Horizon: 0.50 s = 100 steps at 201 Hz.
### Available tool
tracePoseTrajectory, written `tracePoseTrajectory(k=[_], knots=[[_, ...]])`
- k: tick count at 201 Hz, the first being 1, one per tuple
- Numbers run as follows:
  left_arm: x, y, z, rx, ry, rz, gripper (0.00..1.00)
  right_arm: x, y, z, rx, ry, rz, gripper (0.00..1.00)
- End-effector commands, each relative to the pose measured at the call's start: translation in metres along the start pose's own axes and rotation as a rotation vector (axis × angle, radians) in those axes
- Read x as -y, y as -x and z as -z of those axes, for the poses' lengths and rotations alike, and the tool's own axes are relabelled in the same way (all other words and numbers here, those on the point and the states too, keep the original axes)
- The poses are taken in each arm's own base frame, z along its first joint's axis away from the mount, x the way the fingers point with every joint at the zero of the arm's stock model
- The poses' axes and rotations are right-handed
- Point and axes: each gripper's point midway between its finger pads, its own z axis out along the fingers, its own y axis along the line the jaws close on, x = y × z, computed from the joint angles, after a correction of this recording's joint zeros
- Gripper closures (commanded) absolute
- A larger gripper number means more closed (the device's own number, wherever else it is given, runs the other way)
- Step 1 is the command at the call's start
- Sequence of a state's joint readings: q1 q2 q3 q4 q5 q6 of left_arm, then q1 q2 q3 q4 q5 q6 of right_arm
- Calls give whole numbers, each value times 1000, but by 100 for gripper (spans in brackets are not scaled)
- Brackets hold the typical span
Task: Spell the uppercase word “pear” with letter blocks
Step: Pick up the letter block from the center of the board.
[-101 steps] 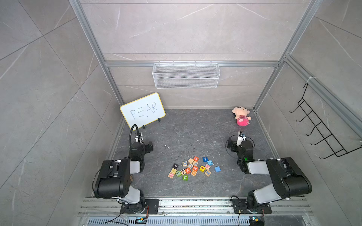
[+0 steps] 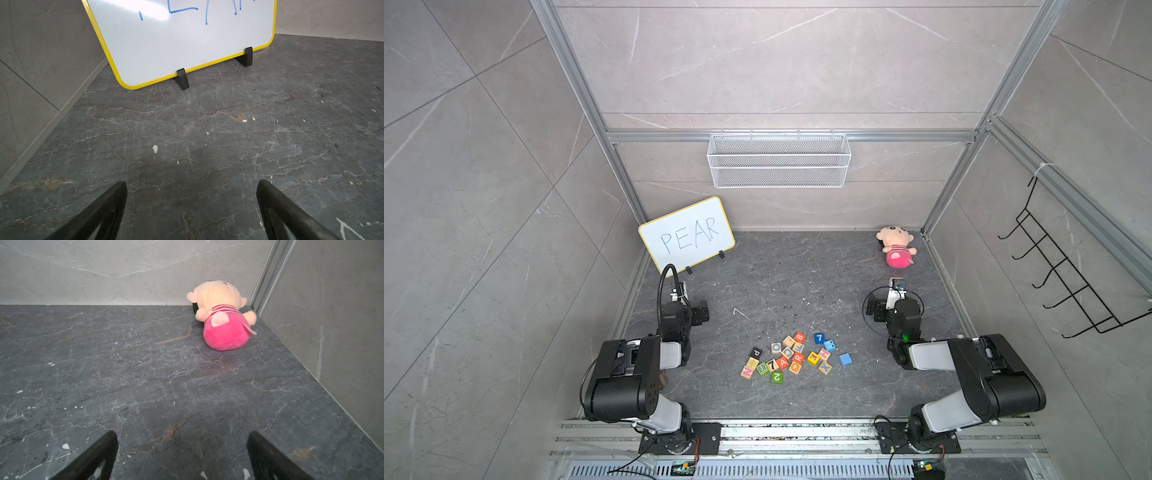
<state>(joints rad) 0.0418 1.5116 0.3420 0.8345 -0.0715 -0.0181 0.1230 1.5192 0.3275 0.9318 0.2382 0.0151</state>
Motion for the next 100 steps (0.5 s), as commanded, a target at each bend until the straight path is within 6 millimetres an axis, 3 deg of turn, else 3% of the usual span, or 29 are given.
tracePoseTrajectory(k=[1, 100], knots=[[0, 16, -2, 44, -12, -8, 0, -3, 3, -3, -2, 9, -11, 1], [-3, 16, -2, 42, -16, 5, 0, -3, 5, -3, 7, 6, -12, 1]])
